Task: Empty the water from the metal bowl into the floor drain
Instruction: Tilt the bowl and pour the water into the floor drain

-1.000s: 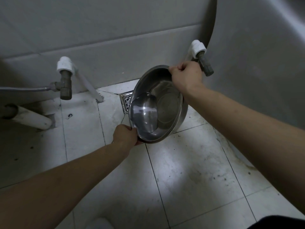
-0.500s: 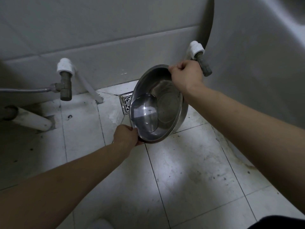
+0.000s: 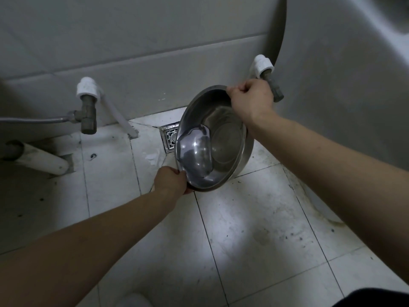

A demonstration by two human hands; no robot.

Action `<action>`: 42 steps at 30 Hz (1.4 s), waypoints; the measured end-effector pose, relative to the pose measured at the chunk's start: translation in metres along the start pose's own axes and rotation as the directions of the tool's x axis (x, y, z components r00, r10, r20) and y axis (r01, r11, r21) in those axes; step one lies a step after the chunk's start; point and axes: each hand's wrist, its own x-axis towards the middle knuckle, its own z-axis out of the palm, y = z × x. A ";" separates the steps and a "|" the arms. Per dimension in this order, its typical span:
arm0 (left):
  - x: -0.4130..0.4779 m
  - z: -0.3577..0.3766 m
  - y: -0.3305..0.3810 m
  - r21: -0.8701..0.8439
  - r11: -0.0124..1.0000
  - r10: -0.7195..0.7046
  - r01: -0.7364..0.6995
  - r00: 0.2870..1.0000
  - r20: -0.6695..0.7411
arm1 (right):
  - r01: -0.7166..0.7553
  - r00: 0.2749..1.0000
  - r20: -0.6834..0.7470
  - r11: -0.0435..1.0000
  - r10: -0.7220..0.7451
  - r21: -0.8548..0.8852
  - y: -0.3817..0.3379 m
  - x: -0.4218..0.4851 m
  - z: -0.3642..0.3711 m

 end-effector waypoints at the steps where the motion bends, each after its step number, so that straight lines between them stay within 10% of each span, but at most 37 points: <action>1: 0.000 0.000 0.001 -0.002 1.000 -0.003 0.003 1.000 0.001 | 0.001 1.000 0.001 1.000 -0.001 0.000 0.000 0.000 0.000; 42: -0.001 -0.003 0.002 -0.001 1.000 -0.018 0.018 1.000 0.007 | 0.065 0.998 0.000 0.998 -0.065 0.028 0.003 0.002 0.009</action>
